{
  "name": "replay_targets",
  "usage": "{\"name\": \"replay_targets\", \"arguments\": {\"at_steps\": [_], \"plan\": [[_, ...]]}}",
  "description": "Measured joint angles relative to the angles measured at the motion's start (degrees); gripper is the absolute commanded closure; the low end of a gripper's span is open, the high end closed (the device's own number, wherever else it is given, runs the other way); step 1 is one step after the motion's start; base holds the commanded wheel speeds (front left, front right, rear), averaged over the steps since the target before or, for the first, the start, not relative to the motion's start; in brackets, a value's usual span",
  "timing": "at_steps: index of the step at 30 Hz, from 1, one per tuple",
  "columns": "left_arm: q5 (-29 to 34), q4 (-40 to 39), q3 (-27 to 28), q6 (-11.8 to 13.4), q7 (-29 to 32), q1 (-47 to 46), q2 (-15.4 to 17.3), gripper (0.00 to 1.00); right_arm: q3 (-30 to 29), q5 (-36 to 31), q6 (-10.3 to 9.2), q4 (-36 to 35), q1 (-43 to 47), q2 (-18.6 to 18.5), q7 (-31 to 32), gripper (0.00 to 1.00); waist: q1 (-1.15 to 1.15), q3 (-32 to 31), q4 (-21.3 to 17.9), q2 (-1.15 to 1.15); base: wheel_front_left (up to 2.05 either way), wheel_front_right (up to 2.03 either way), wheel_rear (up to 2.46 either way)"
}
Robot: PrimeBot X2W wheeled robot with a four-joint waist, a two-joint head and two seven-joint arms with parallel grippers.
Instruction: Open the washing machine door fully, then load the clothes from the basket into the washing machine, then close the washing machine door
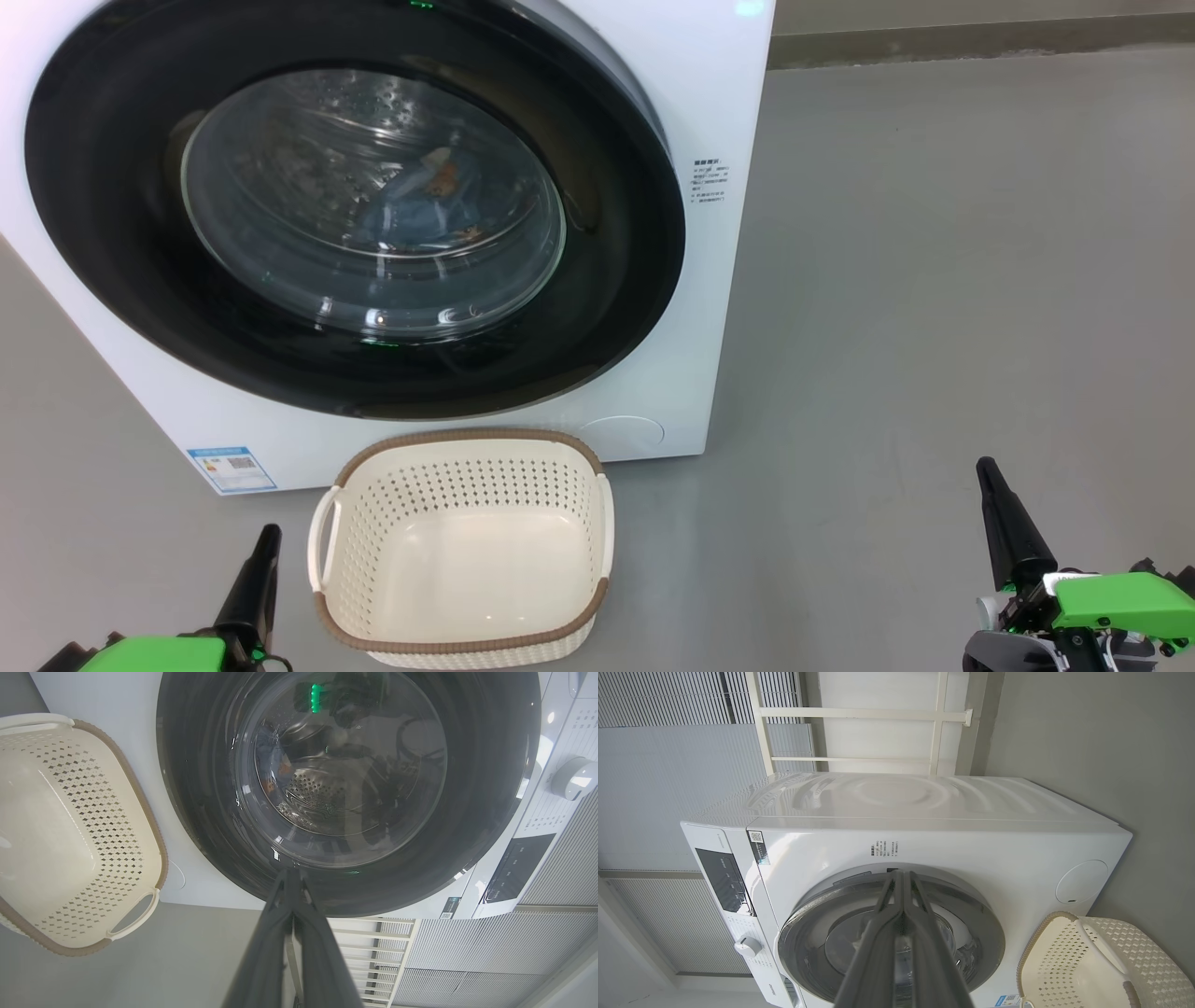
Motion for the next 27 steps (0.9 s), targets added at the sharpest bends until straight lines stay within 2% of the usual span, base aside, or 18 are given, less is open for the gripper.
{"name": "replay_targets", "arguments": {"at_steps": [27], "plan": [[0.0,0.0,0.0,0.0,0.0,0.0,0.0,1.0,0.0,0.0,0.0,0.0,0.0,0.0,0.0,1.0,0.0,0.0,0.0,0.0,0.0,0.0,0.0]]}}
